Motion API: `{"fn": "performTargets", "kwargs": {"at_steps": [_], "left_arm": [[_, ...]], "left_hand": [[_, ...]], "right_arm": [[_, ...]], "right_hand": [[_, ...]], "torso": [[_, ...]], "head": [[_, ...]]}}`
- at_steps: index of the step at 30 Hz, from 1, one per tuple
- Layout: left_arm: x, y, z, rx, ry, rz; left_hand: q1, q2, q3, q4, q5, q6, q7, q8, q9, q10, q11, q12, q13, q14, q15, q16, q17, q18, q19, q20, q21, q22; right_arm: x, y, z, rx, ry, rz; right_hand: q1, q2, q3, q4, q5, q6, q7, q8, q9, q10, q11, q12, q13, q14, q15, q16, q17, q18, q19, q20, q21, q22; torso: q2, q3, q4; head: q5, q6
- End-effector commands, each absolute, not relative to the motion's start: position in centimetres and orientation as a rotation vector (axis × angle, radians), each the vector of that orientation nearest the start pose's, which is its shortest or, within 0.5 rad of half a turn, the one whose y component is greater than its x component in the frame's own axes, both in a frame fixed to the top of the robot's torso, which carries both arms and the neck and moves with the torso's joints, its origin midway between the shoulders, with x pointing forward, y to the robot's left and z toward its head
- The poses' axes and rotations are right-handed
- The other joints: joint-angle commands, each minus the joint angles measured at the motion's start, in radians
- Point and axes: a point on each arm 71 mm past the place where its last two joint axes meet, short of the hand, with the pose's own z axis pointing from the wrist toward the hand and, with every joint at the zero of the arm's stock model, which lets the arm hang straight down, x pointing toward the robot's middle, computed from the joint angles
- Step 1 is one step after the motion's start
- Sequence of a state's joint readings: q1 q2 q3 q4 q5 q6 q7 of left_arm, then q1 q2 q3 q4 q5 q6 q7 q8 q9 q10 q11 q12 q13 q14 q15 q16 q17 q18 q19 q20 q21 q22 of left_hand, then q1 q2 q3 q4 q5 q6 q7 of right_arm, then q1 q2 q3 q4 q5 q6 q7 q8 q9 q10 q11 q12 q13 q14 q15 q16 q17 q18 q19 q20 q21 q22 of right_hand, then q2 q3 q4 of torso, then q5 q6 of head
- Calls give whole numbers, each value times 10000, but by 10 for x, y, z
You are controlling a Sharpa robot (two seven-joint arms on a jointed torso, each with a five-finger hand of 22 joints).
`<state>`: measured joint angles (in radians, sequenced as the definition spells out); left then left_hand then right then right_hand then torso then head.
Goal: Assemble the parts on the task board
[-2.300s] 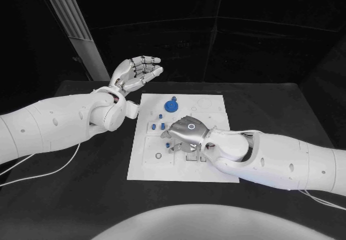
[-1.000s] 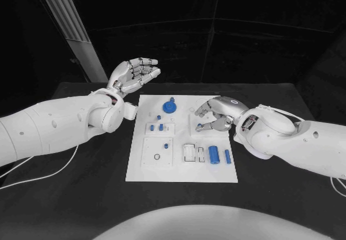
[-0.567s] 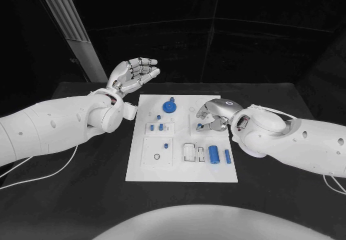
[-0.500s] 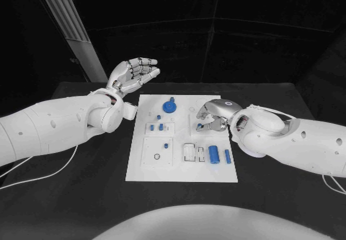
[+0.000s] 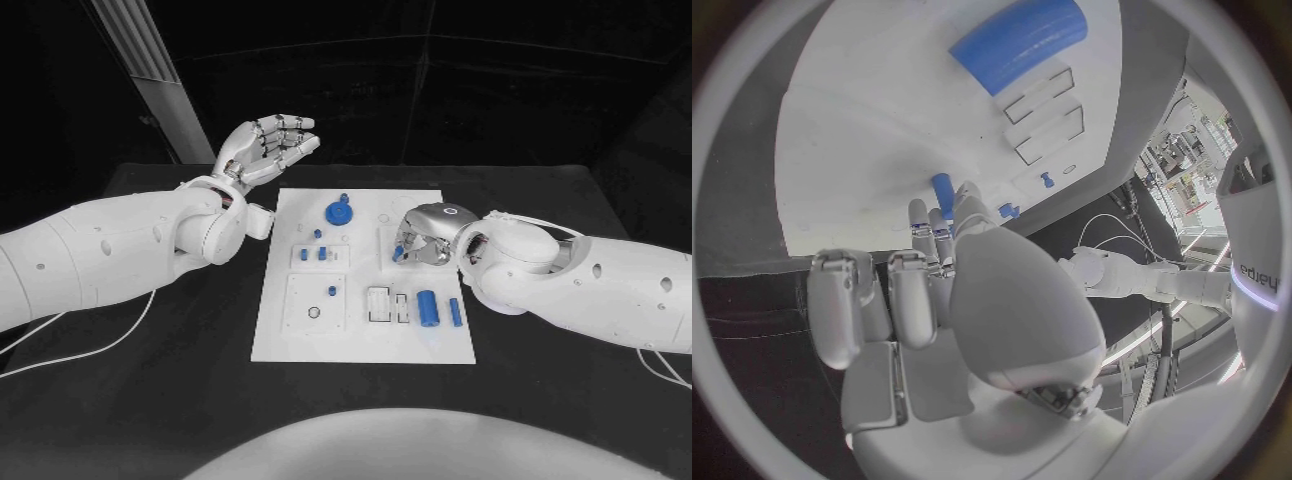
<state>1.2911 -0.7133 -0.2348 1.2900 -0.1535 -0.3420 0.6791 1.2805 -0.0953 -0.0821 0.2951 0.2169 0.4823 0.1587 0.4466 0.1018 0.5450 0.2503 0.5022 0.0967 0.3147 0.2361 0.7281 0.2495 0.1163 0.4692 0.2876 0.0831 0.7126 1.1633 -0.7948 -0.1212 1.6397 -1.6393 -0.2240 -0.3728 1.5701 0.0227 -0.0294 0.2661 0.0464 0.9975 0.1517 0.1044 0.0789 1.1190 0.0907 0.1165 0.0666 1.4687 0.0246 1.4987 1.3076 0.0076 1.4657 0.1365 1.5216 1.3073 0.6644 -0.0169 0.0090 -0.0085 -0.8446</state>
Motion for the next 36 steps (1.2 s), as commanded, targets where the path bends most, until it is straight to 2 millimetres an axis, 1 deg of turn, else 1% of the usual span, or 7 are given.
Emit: {"fn": "performTargets", "kwargs": {"at_steps": [1, 10, 13, 18, 21, 29, 36], "left_arm": [[515, 212, -175, -5631, 11326, -15859], [515, 212, -175, -5631, 11330, -15862], [515, 212, -175, -5634, 11333, -15860], [515, 212, -175, -5635, 11335, -15864], [515, 212, -175, -5633, 11336, -15868], [515, 212, -175, -5642, 11349, -15864], [515, 212, -175, -5651, 11361, -15859]], "left_hand": [[-5, 84, 53, 17, 29, -78, 1269, 30, -10, -62, -26, 30, -10, -82, 13, 34, -9, -82, 54, 23, -36, -11], [-5, 84, 53, 17, 29, -78, 1269, 30, -10, -62, -26, 30, -10, -82, 13, 34, -9, -82, 54, 23, -36, -11], [-5, 84, 53, 17, 29, -78, 1269, 30, -10, -62, -26, 30, -10, -82, 13, 34, -9, -82, 54, 23, -36, -11], [-5, 84, 53, 17, 29, -78, 1269, 30, -10, -62, -26, 30, -10, -82, 13, 34, -9, -82, 54, 23, -36, -11], [-5, 84, 53, 17, 29, -78, 1269, 30, -10, -62, -26, 30, -10, -82, 13, 34, -9, -82, 54, 23, -36, -11], [-5, 84, 53, 17, 29, -78, 1269, 30, -10, -62, -26, 30, -10, -82, 13, 34, -9, -82, 54, 23, -36, -11], [-5, 102, 59, 16, 29, -95, 1269, 75, -15, -74, -26, 79, -21, -88, 14, 72, -46, -84, 51, 23, -40, -18]], "right_arm": [[443, -152, -227, -3264, 18350, 4477], [444, -149, -229, -3289, 18297, 4591], [444, -148, -230, -3264, 18264, 4623], [444, -146, -230, -3205, 18167, 4661], [444, -145, -230, -3215, 18138, 4674], [444, -143, -230, -3260, 18198, 4633], [444, -143, -230, -3250, 18200, 4619]], "right_hand": [[147, -1, 44, 49, 1, 168, -26, 74, 23, 153, -14, 73, -16, 665, -98, 58, 754, 51, 807, -118, 44, 2459], [273, 121, 103, 129, 3, 389, -123, 124, 25, 358, -101, 33, -39, 672, -182, 66, 773, 47, 815, -202, 57, 2464], [266, 99, 84, 147, 1, 388, -98, 112, 18, 372, -90, 18, -43, 667, -183, 56, 746, 48, 812, -211, 50, 2462], [209, -18, -23, 200, 3, 220, 107, -41, -58, 323, 65, -125, -57, 654, -81, 30, 675, 50, 802, -180, 31, 2454], [208, -36, -48, 197, 2, 153, 180, -104, -85, 285, 125, -191, -54, 651, -24, 27, 661, 55, 791, -143, 10, 2446], [210, -40, -64, 195, 2, 104, 216, -153, -103, 264, 158, -242, -51, 651, 12, 27, 659, 55, 789, -113, 7, 2445], [295, 68, -2, 180, 3, 132, 208, -163, -101, 301, 157, -270, -44, 660, 26, 46, 704, 53, 795, -89, 17, 2449]], "torso": [[-7, -3, -5], [-6, -2, 2], [-5, -2, -5], [-6, -6, -3], [-5, -3, -1], [-10, 1, 0], [-1, -4, -10]], "head": [[2, -12], [-11, 18], [-3, 11], [-14, 16], [-9, 19], [15, 2], [17, -8]]}}
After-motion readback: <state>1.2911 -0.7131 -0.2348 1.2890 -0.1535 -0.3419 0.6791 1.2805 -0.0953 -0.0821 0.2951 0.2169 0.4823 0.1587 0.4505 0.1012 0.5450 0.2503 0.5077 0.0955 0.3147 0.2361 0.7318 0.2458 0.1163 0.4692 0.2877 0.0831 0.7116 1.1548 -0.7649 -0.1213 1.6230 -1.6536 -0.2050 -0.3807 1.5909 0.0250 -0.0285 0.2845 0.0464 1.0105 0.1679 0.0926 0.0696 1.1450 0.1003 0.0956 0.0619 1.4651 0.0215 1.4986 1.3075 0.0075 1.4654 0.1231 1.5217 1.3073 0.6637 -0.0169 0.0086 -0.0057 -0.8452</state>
